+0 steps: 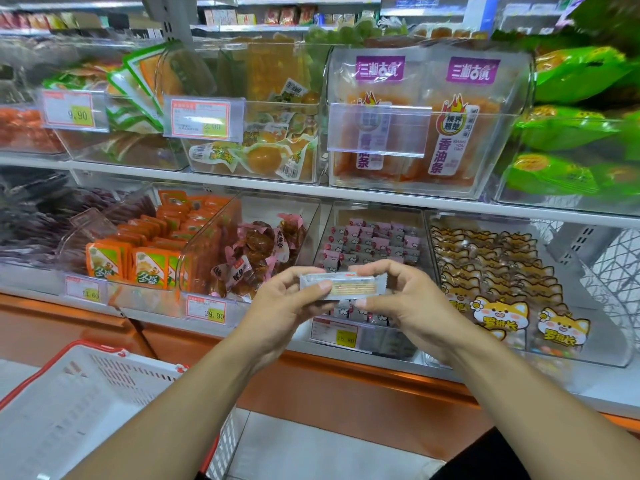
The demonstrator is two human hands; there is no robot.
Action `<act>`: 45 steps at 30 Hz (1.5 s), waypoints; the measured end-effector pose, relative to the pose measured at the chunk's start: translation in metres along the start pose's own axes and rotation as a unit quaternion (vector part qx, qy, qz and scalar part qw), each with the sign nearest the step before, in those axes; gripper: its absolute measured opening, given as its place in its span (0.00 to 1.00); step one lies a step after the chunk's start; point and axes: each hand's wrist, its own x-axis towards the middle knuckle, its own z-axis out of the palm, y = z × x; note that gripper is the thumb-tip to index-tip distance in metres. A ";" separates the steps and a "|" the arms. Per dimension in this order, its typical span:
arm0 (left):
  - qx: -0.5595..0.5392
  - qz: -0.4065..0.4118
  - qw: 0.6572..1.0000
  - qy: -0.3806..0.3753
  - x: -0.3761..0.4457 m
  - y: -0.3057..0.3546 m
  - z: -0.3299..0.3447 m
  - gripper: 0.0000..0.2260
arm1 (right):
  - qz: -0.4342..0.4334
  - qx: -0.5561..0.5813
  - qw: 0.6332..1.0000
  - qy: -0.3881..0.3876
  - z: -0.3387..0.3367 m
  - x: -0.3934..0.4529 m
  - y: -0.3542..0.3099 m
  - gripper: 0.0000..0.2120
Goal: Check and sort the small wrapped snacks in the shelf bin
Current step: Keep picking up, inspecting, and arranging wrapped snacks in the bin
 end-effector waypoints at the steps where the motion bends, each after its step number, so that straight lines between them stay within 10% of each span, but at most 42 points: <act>1: 0.020 0.020 1.000 0.008 0.000 0.000 -0.001 0.19 | 0.012 0.029 0.999 0.007 0.000 0.001 0.000 0.20; 12: 0.100 0.121 0.987 0.022 0.002 -0.006 0.001 0.18 | 0.110 0.143 0.984 -0.001 0.005 0.002 -0.002 0.21; 28: -0.077 0.032 0.995 0.052 0.007 0.000 -0.005 0.20 | -0.009 0.151 0.987 0.048 0.008 0.000 -0.010 0.21; 45: -0.105 0.004 0.988 0.116 0.019 -0.004 0.002 0.04 | 0.115 0.356 0.912 0.167 -0.001 0.017 -0.003 0.09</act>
